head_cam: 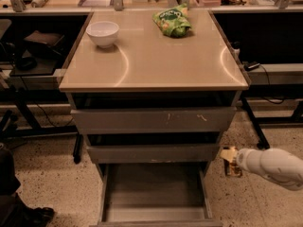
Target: Pick orange can from bottom drawer and place on counter
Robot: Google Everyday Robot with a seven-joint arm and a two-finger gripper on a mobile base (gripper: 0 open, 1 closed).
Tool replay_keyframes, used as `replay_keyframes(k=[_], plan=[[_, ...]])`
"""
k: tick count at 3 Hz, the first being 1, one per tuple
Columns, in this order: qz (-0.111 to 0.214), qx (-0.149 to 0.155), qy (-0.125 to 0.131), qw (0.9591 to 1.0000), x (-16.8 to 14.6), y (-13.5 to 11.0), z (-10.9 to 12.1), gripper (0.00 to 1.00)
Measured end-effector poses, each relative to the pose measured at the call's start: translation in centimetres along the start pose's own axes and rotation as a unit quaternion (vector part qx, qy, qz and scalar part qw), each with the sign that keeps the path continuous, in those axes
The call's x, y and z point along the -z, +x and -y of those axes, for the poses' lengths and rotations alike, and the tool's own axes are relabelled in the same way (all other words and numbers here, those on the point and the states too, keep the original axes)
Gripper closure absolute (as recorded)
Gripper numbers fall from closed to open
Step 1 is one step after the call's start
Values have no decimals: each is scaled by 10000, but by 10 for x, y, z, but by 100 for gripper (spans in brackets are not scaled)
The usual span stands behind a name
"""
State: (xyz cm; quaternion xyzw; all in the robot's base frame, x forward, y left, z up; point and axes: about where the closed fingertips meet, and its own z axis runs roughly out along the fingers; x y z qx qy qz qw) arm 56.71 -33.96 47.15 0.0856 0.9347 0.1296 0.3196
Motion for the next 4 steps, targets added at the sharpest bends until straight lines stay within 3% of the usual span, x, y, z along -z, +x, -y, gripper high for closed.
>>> replay_keyframes(k=[1, 3, 4], plan=[[197, 62, -44, 9998, 52, -58, -22, 100], [205, 135, -117, 9996, 61, -65, -31, 100], [438, 456, -522, 9966, 105, -97, -55, 100]])
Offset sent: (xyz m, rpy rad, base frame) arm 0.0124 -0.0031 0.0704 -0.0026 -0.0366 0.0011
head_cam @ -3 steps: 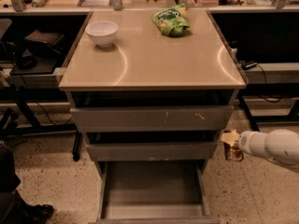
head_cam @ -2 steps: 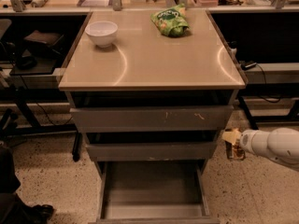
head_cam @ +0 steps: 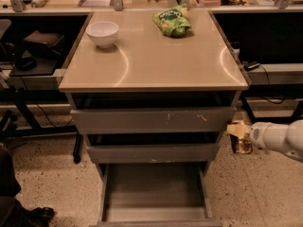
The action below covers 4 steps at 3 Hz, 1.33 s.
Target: Pick orange can from bottom drawer and place on counter
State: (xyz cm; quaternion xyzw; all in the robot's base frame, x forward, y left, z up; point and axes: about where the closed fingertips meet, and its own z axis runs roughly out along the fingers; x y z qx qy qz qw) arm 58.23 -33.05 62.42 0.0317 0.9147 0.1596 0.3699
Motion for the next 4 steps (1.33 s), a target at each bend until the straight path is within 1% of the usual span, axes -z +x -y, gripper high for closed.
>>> replay_keyframes(k=[1, 2, 3, 4], plan=[[412, 538, -692, 9953, 90, -46, -63, 100], [961, 948, -1181, 9838, 202, -90, -113, 100], [1475, 1266, -1018, 9756, 307, -147, -135, 100], [1581, 1307, -1023, 9734, 320, -160, -142, 100]])
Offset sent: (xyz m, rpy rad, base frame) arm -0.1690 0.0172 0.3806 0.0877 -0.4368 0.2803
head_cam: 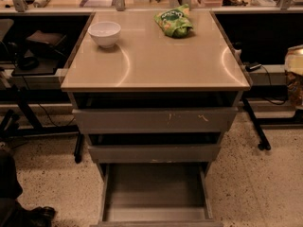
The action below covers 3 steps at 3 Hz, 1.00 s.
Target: Pick orange can from bottom drawer and place on counter
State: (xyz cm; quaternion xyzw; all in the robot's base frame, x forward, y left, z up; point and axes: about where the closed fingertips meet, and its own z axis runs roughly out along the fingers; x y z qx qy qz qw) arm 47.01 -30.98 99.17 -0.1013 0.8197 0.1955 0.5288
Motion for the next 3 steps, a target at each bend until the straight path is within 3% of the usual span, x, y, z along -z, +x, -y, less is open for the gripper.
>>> replay_keyframes(k=[1, 2, 3], plan=[[-44, -125, -146, 9998, -18, 7, -4, 100], [96, -29, -360, 9993, -63, -17, -2, 100], [277, 41, -494, 9984, -126, -62, 7, 100]])
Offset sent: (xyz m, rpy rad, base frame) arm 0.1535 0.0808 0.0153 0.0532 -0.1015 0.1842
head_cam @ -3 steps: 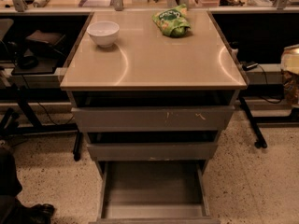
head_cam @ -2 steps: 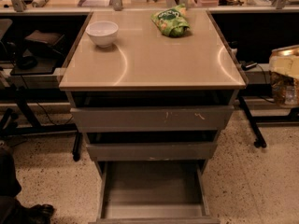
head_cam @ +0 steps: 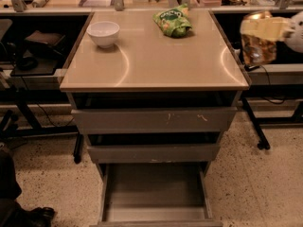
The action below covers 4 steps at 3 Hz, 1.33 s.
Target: Pick orange can from bottom drawer and place on counter
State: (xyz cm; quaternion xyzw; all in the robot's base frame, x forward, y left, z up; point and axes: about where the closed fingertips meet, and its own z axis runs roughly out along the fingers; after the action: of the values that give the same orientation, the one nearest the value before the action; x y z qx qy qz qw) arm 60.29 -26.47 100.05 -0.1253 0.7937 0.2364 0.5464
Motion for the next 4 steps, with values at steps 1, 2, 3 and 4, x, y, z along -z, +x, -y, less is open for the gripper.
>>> replay_keyframes(k=[1, 2, 3, 4], plan=[[146, -72, -120, 9998, -72, -33, 7, 100], [315, -231, -294, 9988, -131, -40, -1, 100], [457, -466, -348, 9973, -173, -19, -12, 100], [528, -685, -251, 9959, -200, 11, -24, 100]])
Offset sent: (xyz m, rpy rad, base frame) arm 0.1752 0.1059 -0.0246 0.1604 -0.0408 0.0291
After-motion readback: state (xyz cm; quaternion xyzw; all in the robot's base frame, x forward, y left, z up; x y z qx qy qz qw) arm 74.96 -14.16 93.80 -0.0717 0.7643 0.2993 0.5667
